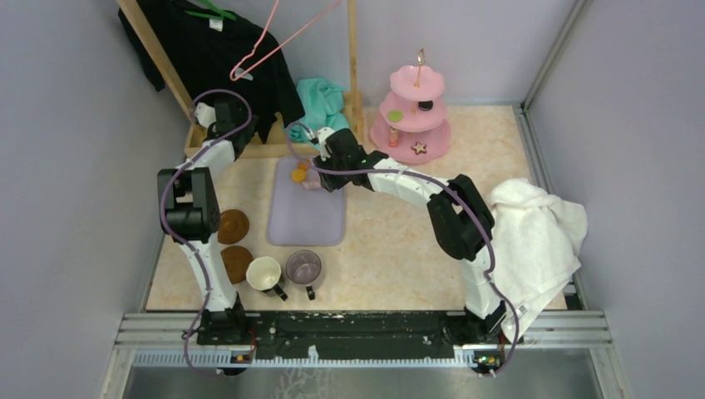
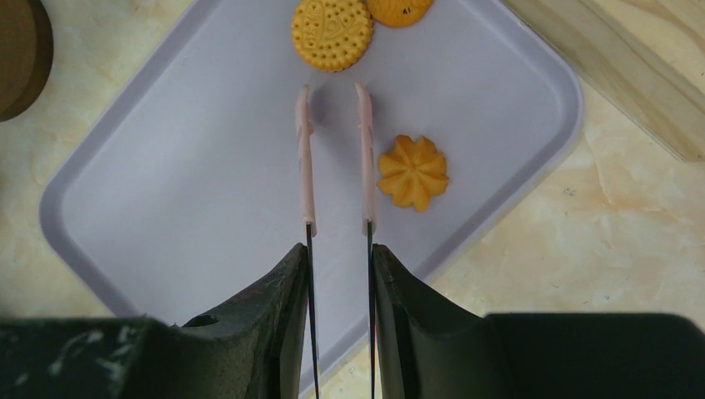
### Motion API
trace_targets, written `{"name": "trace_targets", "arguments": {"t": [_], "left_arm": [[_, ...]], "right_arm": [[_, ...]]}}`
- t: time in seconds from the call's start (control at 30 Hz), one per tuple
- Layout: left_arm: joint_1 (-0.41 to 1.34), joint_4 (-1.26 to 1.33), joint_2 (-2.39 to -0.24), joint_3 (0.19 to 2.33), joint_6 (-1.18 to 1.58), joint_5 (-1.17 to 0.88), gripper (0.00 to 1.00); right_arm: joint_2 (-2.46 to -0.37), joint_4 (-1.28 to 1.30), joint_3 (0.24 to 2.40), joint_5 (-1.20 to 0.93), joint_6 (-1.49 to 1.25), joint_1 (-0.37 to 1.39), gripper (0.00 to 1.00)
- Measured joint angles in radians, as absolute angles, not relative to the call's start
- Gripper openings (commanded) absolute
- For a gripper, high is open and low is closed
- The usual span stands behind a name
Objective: Serve the afternoon tea
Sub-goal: Pick up the desert from the tray.
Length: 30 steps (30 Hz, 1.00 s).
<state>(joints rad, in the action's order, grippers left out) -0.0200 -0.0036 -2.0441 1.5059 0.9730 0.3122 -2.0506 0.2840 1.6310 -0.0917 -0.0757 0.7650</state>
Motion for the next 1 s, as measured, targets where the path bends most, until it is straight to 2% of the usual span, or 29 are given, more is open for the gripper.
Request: {"name": "trace_targets", "arguments": {"t": [1.0], "left_arm": [[-0.022, -0.003, -2.045, 1.515, 0.997, 0.298, 0.80]], "right_arm": [[-2.165, 0.318, 1.686, -0.055, -0.051, 0.783, 0.39]]}}
